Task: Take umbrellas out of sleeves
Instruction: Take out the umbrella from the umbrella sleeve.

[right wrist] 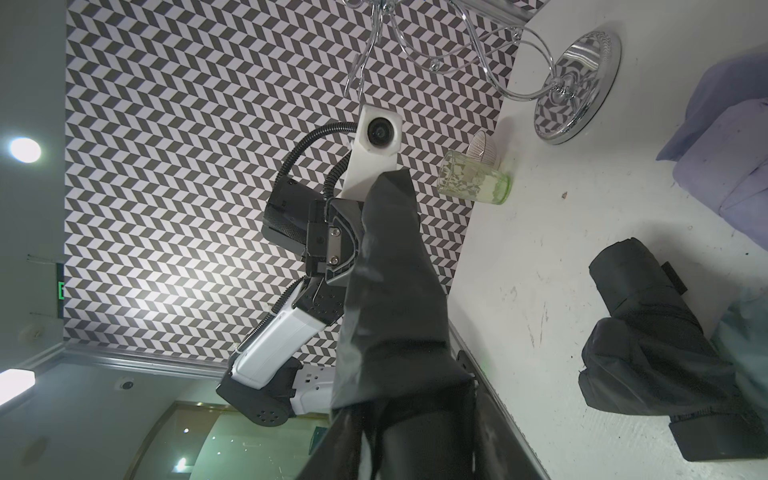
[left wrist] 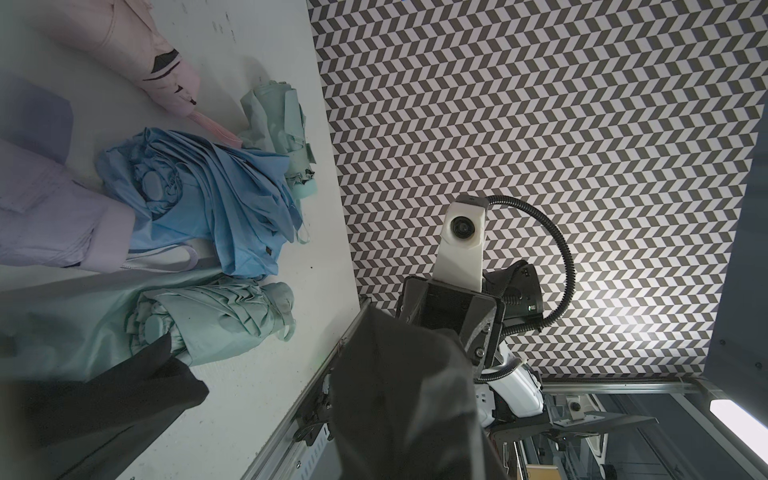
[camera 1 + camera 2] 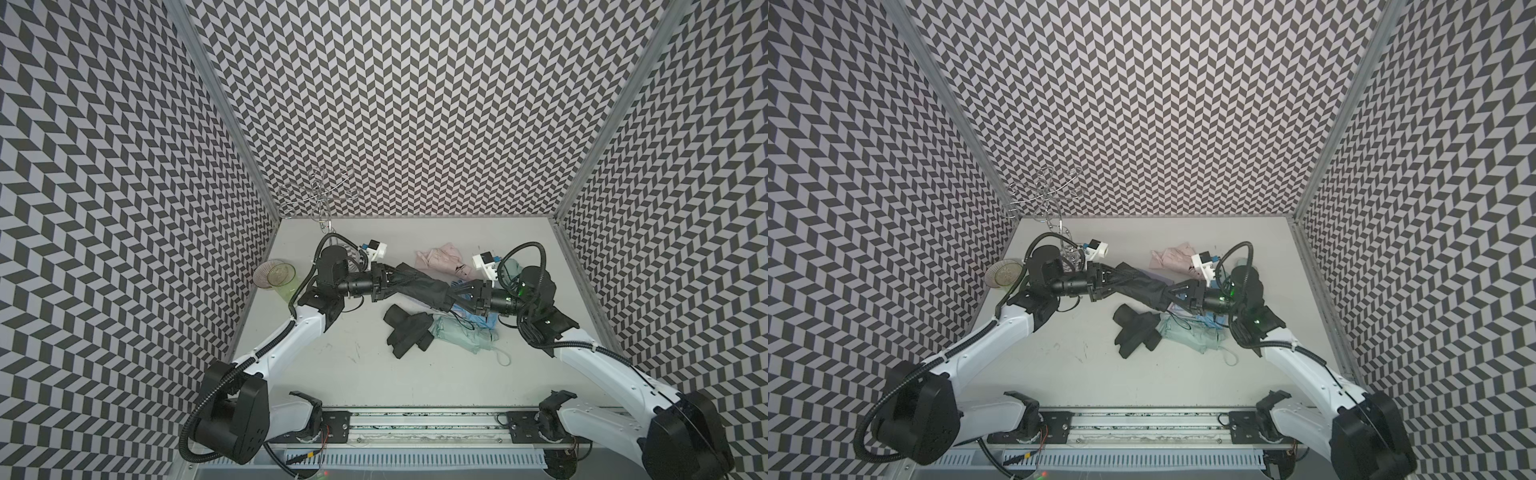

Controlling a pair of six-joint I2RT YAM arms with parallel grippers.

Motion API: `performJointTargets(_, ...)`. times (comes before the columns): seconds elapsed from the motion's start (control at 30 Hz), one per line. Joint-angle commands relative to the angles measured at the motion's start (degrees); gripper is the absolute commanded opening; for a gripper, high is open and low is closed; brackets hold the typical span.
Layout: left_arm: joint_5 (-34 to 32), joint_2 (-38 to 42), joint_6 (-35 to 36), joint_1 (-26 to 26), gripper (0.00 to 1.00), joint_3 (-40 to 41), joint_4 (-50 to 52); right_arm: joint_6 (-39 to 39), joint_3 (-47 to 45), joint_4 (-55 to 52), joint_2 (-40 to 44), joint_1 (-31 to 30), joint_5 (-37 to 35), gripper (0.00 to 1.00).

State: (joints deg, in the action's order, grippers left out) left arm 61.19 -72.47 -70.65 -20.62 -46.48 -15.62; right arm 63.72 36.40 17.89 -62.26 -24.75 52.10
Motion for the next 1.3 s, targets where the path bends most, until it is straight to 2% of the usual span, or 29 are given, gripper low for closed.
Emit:
performJointTargets(0.0, 1.59, 2.11, -1.41, 0.01, 0.0, 0.59, -3.77, 0.72, -0.08, 4.16, 0.8, -0.56, 0.28, 0.43)
performJointTargets(0.17, 0.86, 2.51, -1.68, 0.99, 0.0, 0.68, -3.6, 1.79, -3.21, 4.08, 3.19, -0.6, 0.2, 0.44)
performJointTargets(0.27, 0.82, 2.42, -1.77, 1.11, 0.0, 0.34, -3.72, 1.88, -5.14, 2.96, 5.22, -0.65, -0.52, 0.49)
performJointTargets(0.4, 0.86, 2.15, -1.95, 1.08, 0.0, -0.27, -3.96, 2.56, -6.92, 2.99, 6.88, -0.6, -1.29, 0.48)
performJointTargets(0.53, 1.06, 2.11, -2.21, 0.67, 0.0, -0.21, -4.25, 2.27, -6.14, 3.37, 5.78, -0.69, -1.12, 0.44)
performJointTargets(0.73, 1.17, 2.42, -2.59, 0.32, 0.0, 0.51, -4.99, 1.63, -5.56, 2.85, 4.66, -0.79, -1.33, 0.42)
performJointTargets(1.07, 1.02, 2.2, -3.12, -1.04, 0.0, 0.41, -5.83, 0.74, -3.68, 4.0, 0.21, -4.87, -3.32, 0.46)
performJointTargets(1.17, 1.02, 2.33, -3.15, -1.08, 0.0, 0.75, -5.7, 0.61, -3.2, 4.17, 0.19, -4.91, -3.84, 0.42)
performJointTargets(1.27, 0.97, 2.42, -2.92, -1.03, 0.0, 1.25, -5.57, 1.28, -3.42, 5.7, 0.21, -4.81, -3.96, 0.34)
